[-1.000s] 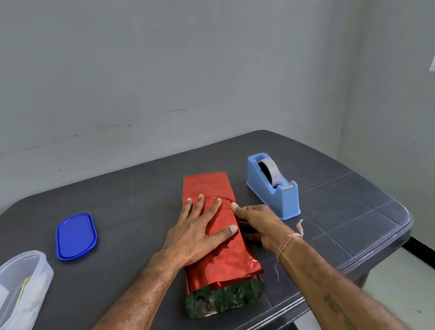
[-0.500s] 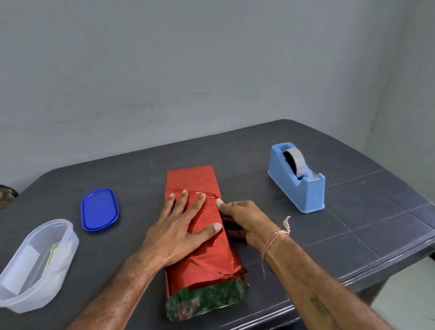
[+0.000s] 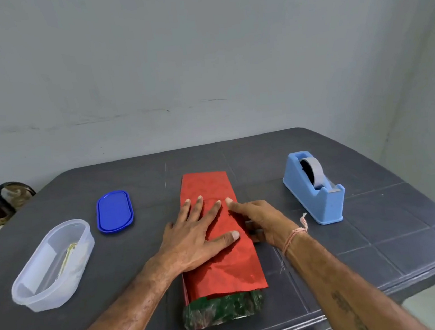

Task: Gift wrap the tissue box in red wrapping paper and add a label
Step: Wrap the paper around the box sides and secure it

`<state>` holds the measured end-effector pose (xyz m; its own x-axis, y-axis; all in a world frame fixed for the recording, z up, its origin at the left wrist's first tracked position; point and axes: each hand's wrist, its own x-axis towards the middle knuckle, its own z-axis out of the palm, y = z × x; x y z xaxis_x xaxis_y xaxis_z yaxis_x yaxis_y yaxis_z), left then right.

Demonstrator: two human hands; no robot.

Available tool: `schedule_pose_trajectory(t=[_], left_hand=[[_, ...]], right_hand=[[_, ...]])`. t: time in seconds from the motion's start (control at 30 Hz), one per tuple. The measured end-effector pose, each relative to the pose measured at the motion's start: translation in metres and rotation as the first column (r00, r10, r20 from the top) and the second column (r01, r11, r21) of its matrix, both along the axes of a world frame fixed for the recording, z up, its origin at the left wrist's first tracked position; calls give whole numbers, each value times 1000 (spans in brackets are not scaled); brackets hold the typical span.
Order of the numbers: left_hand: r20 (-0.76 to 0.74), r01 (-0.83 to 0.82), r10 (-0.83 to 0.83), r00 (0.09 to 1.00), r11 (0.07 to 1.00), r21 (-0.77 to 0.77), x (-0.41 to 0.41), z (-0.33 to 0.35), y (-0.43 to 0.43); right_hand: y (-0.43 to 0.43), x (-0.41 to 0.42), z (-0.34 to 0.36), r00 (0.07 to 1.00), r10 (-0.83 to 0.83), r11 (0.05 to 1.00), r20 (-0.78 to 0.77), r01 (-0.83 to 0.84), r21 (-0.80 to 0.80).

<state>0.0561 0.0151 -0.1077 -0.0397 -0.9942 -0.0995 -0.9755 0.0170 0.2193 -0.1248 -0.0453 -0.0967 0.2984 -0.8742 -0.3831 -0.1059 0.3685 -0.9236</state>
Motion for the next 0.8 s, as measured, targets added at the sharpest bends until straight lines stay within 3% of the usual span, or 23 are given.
schedule_pose_trajectory(t=[0.13,0.2,0.3,0.4,0.57,0.8], left_hand=[[-4,8,-8,1000,1000,24,3,13,-4],[23,-12,14,1000,997,-81,9,22,-18],[-200,-162,119,973,964,-211,21,29,-63],[-307,-235,181,934,961,-149,25,34,-112],[-363,-215,208,908,976,21,22,30,-172],[-513,-153,199,835,979,131,13,34,-198]], right_hand=[[-7,1,-6,1000,18,1000,-6,-18,7],[-11,0,-6,999,37,999,11,-37,22],[-13,-1,-6,998,58,997,21,-59,43],[-18,-3,-7,998,62,996,-1,-62,57],[-24,-5,-12,998,60,995,-1,-60,79],[-30,-7,-21,998,62,995,19,-63,80]])
